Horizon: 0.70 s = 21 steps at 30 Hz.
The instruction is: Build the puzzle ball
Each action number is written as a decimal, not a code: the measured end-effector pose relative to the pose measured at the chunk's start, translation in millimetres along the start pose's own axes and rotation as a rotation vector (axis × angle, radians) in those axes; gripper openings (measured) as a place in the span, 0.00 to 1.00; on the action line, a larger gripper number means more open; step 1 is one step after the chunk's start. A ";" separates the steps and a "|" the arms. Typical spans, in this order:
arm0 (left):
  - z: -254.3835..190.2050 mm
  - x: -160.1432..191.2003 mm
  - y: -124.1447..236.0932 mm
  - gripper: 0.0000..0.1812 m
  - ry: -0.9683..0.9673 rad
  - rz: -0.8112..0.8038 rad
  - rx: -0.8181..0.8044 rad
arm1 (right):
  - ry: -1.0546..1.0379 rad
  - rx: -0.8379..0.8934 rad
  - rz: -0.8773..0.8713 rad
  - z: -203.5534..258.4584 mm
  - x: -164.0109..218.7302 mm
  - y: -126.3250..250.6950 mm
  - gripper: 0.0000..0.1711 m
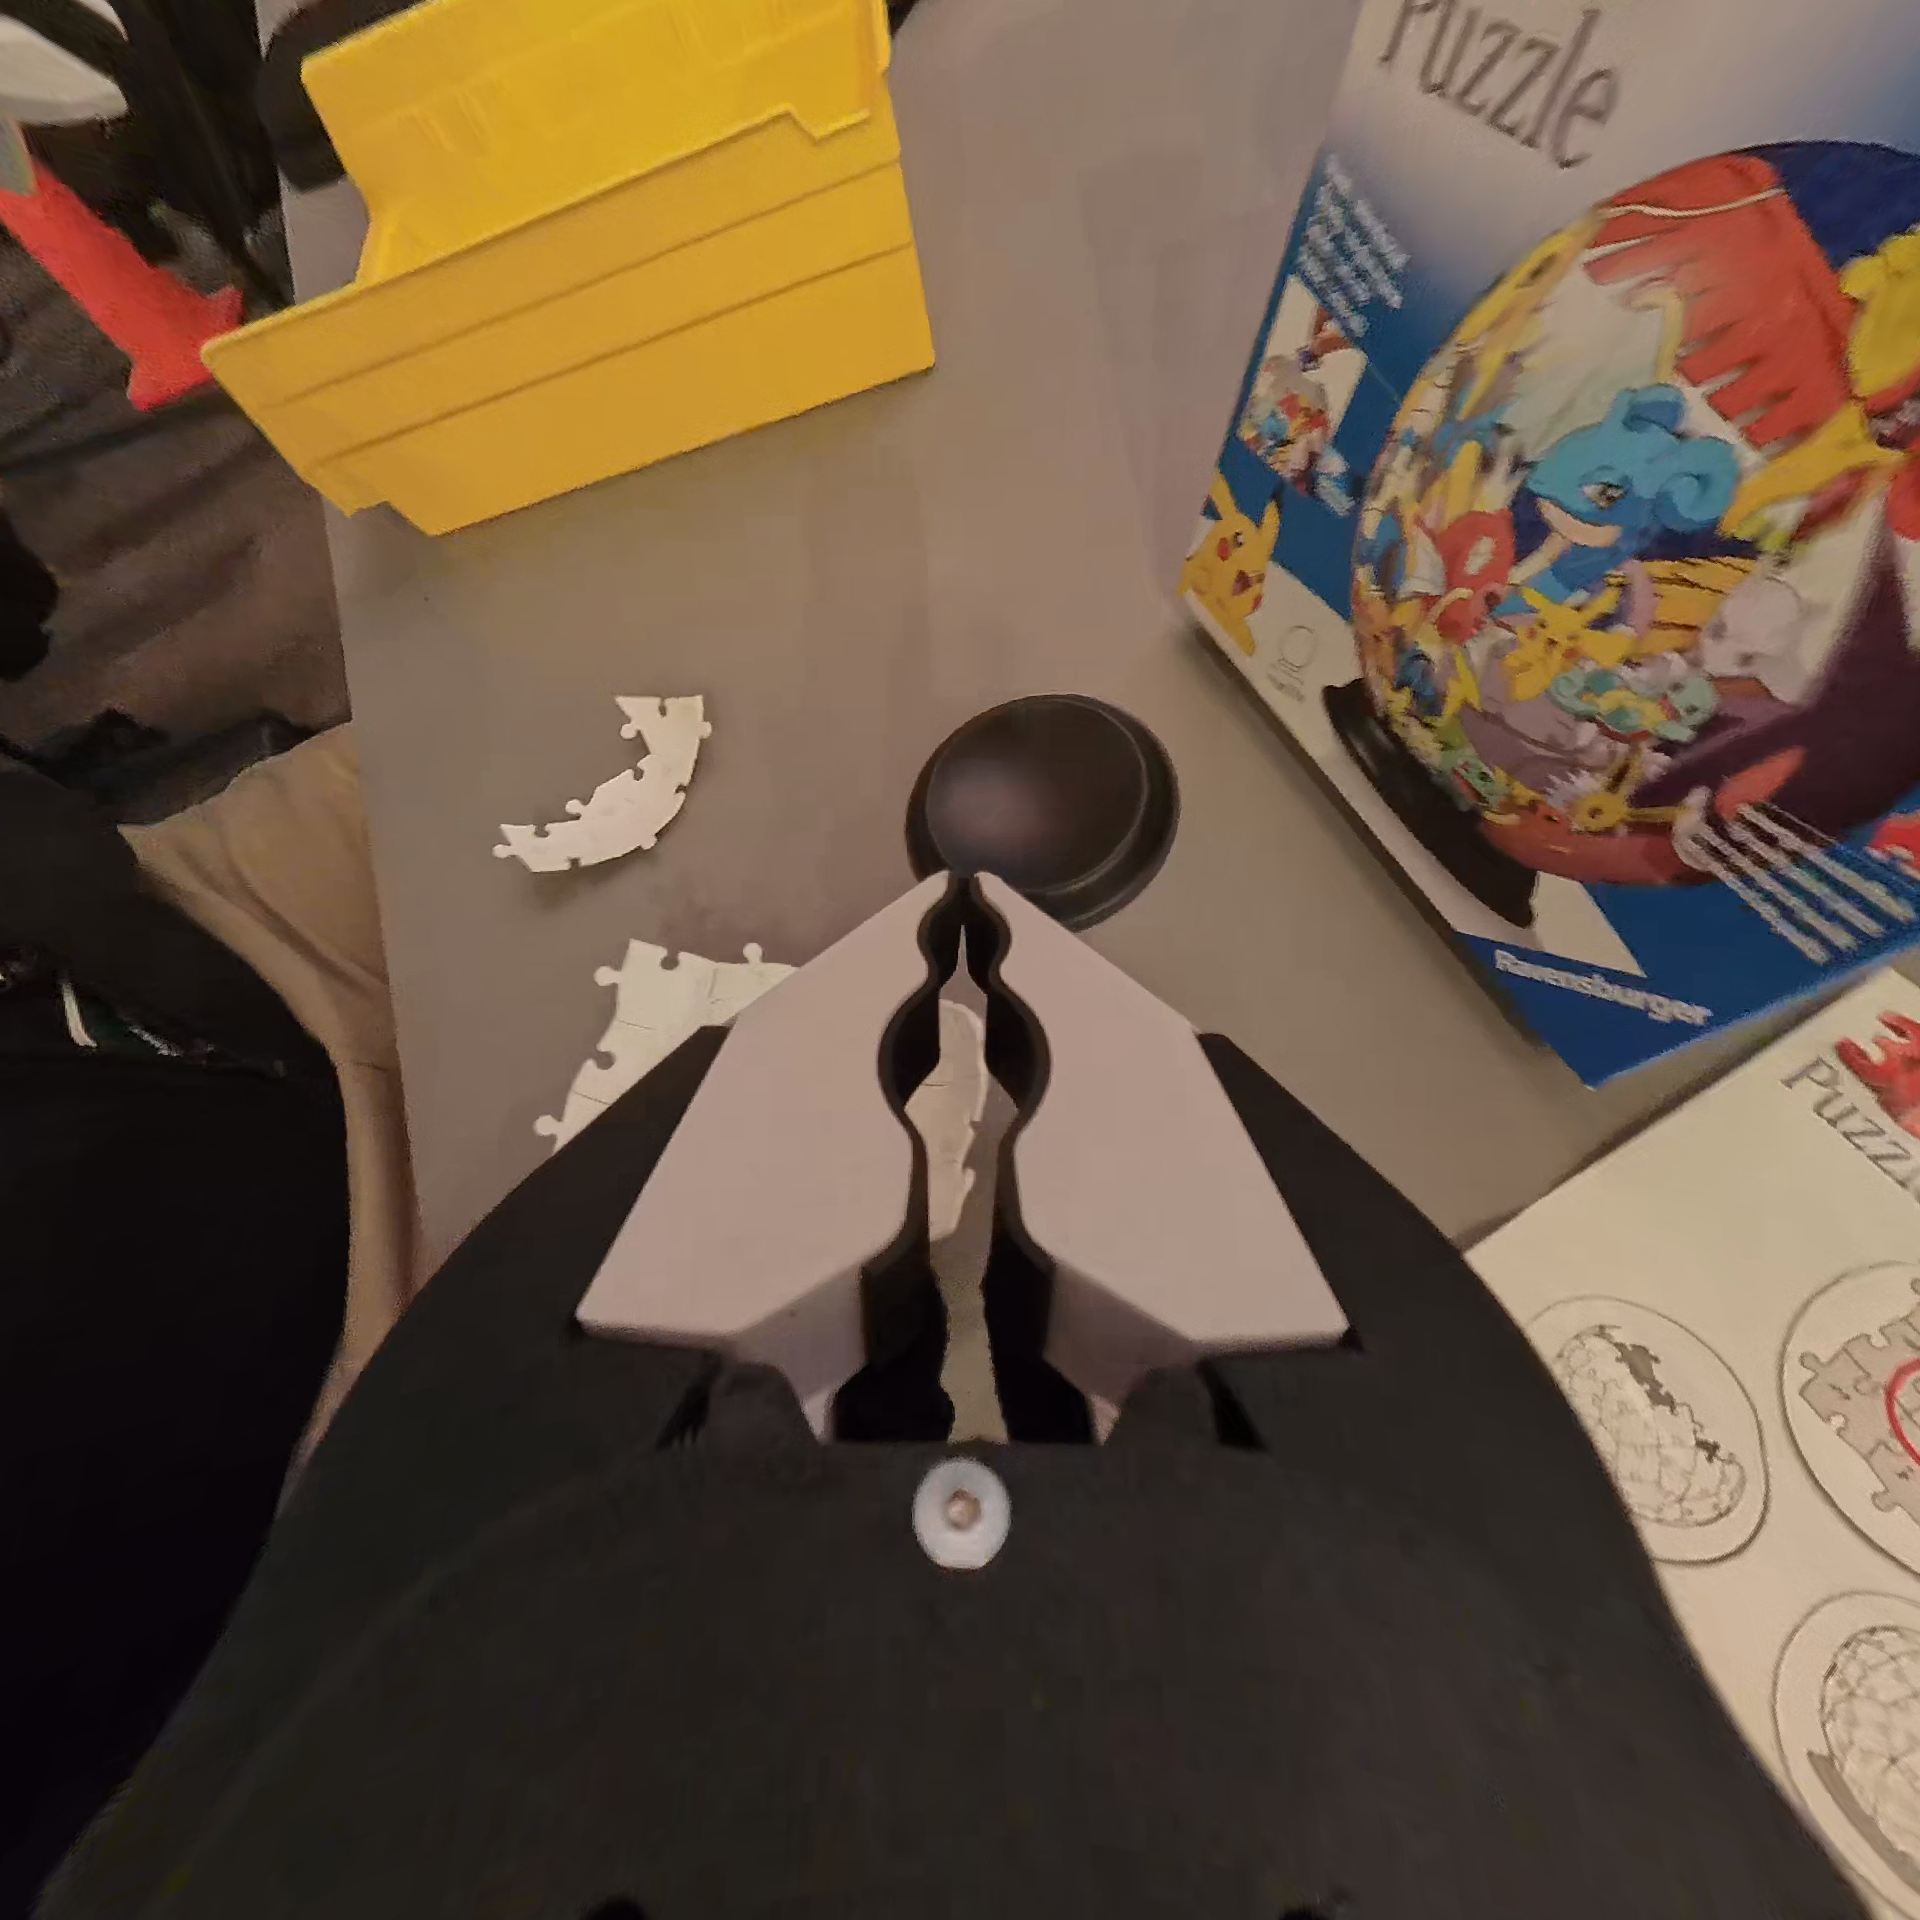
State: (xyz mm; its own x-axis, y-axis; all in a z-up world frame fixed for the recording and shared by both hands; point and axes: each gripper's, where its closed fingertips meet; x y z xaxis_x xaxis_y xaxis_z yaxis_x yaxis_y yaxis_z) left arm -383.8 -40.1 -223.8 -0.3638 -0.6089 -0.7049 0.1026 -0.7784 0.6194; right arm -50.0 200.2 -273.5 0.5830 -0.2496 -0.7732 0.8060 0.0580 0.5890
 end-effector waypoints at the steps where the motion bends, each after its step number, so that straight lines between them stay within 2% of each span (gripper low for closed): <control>1: 7.0 8.7 -3.7 0.12 -0.005 0.043 0.006 | -0.003 0.018 -0.041 -3.9 0.0 4.2 0.00; 6: 27.9 37.8 -36.1 0.16 -0.095 0.193 0.064 | -0.070 0.084 -0.192 -24.6 7.0 27.2 0.00; 11: 19.6 56.4 -87.7 0.21 -0.193 0.305 0.207 | -0.146 0.121 -0.296 -41.3 17.2 42.5 0.00; 14: 16.4 75.2 -111.3 0.29 -0.293 0.467 0.230 | -0.160 0.167 -0.317 -51.6 24.6 45.3 0.00; 18: 5.5 100.1 -125.7 0.27 -0.301 0.616 0.351 | -0.154 0.199 -0.304 -57.4 32.3 41.1 0.00; 19: -4.4 99.1 -124.9 0.21 -0.271 0.612 0.422 | -0.157 0.199 -0.302 -58.2 33.5 39.6 0.00; 21: -6.3 100.0 -126.4 0.25 -0.254 0.633 0.449 | -0.161 0.200 -0.307 -60.0 34.4 38.1 0.00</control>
State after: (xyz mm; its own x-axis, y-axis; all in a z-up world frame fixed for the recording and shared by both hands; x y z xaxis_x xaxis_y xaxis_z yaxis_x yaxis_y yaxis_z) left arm -427.3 -3.5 -374.7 -0.5653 -0.8177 -0.1082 -0.0016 -0.1300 0.9915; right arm 6.8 251.9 -291.8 0.2817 -0.3756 -0.8829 0.8951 -0.2285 0.3828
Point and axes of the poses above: each gripper's, where its closed fingertips meet, y back along the fingers, x out of its underside, z = x × y across the jaws, and after that the axes turned 1 degree about z, right-handed
